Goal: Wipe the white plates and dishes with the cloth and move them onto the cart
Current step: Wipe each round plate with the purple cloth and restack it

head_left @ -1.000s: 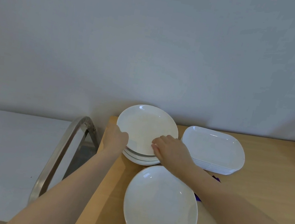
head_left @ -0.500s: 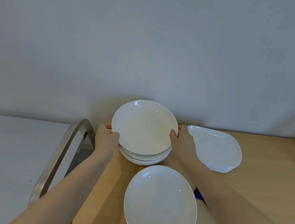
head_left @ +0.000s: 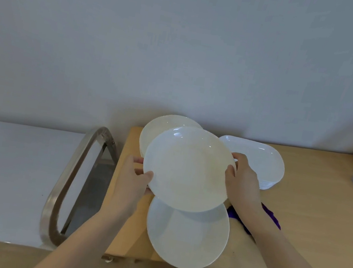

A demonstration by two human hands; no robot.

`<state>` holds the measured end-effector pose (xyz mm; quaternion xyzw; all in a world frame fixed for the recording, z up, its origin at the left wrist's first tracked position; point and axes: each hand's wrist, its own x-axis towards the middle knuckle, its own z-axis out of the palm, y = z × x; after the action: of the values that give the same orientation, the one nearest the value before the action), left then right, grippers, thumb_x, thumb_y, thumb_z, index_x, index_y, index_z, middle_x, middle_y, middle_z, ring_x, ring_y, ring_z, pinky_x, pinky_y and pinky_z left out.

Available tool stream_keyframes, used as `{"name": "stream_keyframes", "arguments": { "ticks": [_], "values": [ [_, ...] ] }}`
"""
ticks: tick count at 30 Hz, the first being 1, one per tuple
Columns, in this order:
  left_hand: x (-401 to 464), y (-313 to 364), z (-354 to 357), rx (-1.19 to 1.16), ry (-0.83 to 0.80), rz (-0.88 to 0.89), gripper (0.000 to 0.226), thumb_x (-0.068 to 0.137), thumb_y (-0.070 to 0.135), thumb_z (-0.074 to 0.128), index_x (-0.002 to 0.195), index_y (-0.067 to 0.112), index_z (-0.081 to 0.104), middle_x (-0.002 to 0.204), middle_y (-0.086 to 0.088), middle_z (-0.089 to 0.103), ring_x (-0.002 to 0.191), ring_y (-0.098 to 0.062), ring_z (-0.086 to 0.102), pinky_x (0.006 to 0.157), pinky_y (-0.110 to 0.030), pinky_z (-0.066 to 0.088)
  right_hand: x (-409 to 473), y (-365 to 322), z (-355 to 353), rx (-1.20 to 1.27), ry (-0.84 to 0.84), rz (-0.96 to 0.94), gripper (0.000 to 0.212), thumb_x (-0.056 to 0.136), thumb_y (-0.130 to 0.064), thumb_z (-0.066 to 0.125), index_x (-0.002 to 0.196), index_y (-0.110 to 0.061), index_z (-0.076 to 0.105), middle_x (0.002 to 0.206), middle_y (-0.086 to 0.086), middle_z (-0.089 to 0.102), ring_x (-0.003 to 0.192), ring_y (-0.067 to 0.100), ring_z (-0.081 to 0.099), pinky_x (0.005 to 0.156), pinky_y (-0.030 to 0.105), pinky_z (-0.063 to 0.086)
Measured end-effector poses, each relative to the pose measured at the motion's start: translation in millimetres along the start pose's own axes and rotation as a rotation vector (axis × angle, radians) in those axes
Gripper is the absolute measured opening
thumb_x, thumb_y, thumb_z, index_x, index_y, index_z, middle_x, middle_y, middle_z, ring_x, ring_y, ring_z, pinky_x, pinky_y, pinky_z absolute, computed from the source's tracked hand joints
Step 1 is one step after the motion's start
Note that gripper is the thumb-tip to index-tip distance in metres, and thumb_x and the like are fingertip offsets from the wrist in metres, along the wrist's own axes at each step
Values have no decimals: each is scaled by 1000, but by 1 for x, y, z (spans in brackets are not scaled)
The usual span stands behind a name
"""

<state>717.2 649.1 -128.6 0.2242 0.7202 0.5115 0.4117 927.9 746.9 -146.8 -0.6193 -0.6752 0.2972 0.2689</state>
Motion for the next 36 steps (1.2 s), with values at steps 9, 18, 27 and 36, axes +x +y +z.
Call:
{"name": "stream_keyframes", "arguments": {
  "ticks": [9,18,27,36],
  "values": [
    [-51,-56,11,217,-53,-7,27,89,2,56,93,25,43,94,-1,55,84,-12,59,51,-19,53,-56,30,-18,-128,-87,25,23,95,-6,37,112,-10,51,91,20,62,80,37,60,63,43,49],
    [-54,-91,15,551,-58,-31,28,88,6,57,102,21,38,97,1,52,83,-14,56,53,-24,51,-77,63,1,-225,-136,65,27,96,-11,42,122,-16,47,81,-1,63,71,19,60,66,35,51],
    [-48,-96,21,676,-71,-44,28,88,3,51,113,9,38,107,-13,53,76,-18,52,42,-18,34,-75,65,15,-196,-100,97,30,93,-7,46,123,-9,50,119,10,47,95,21,45,81,29,42],
    [-48,-92,19,921,-61,-10,20,89,7,49,103,12,35,80,0,50,60,-13,50,40,-21,31,-73,65,23,-308,-49,122,31,96,-11,44,127,-12,46,119,4,49,105,16,48,88,24,47]
  ]
}}
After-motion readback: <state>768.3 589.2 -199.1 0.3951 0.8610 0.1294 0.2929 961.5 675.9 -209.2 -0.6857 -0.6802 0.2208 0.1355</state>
